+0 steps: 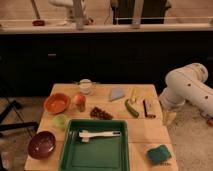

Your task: Place grapes in tray

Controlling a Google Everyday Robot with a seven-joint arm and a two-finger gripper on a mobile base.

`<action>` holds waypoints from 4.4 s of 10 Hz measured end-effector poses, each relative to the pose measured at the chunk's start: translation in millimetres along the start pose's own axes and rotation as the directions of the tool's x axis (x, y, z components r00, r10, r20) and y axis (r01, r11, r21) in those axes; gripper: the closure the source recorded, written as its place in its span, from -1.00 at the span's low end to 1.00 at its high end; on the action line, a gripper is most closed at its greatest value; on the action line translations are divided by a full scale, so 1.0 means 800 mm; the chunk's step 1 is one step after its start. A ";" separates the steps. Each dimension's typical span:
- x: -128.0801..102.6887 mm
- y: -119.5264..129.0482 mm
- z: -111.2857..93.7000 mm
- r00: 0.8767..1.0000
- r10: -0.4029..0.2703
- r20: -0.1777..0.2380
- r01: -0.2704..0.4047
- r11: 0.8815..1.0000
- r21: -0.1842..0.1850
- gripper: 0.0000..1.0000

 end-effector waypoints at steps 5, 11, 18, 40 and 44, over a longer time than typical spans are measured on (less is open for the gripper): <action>0.000 0.000 0.000 1.000 0.000 0.000 0.000 1.000 0.000 -0.60; 0.000 0.000 0.000 1.000 0.000 0.000 0.000 1.000 0.000 -0.60; 0.000 0.000 0.000 1.000 0.000 0.000 0.000 1.000 0.000 -0.60; -0.149 -0.041 0.004 0.900 0.351 0.258 -0.365 0.931 0.006 -0.60; -0.181 -0.045 0.007 0.879 0.381 0.285 -0.395 0.919 -0.011 -0.60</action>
